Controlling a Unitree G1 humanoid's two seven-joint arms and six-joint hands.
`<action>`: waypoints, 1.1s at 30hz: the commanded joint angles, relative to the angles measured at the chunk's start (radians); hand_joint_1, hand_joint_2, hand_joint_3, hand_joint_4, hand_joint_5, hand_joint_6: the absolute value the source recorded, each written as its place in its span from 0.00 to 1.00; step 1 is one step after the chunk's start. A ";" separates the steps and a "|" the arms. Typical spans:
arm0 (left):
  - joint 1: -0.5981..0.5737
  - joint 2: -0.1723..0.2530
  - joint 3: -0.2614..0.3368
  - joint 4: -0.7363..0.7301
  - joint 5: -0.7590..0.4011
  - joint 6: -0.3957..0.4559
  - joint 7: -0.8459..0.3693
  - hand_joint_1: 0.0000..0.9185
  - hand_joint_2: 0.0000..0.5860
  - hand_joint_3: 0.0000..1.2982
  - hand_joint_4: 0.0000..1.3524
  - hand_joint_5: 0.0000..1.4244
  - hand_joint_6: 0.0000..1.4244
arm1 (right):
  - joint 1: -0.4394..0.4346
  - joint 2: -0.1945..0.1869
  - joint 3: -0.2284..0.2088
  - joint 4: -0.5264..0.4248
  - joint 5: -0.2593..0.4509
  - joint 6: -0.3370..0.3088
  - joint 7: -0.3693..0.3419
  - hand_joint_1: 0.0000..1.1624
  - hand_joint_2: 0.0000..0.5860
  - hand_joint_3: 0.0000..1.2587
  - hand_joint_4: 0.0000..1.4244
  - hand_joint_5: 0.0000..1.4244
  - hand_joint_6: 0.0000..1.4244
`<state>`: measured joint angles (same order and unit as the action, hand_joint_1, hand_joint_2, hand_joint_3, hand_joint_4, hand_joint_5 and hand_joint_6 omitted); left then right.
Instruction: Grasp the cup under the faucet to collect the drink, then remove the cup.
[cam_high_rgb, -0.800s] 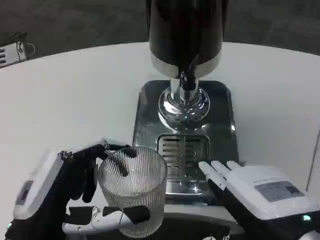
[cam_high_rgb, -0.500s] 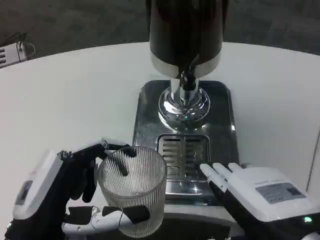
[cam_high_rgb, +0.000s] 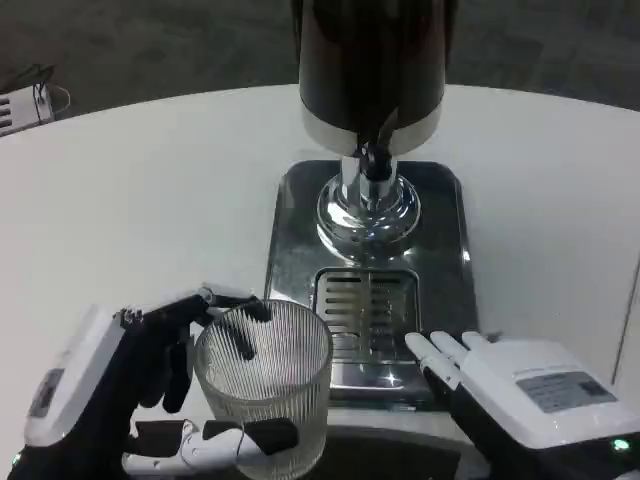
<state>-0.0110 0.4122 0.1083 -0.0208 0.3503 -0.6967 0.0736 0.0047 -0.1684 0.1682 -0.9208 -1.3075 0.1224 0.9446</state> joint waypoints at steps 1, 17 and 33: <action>0.005 -0.009 0.008 -0.028 -0.016 -0.018 0.004 0.64 0.00 0.79 0.86 0.91 1.00 | 0.010 0.003 -0.010 -0.023 0.007 -0.014 0.003 0.47 0.76 0.00 0.00 0.00 0.00; -0.030 -0.020 0.002 0.004 0.003 -0.008 0.013 0.64 0.00 0.78 0.86 0.91 1.00 | 0.003 0.011 -0.016 -0.008 0.004 -0.013 -0.001 0.47 0.76 0.00 0.00 0.00 0.00; -0.275 -0.061 -0.071 0.289 0.157 0.012 0.126 0.64 0.00 0.78 0.86 0.91 1.00 | 0.012 0.020 -0.046 -0.012 0.002 -0.012 -0.021 0.46 0.76 0.00 0.00 0.00 0.00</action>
<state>-0.2466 0.3530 0.0513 0.2283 0.4895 -0.6836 0.1555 0.0047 -0.1527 0.1318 -0.9159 -1.3084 0.1151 0.9377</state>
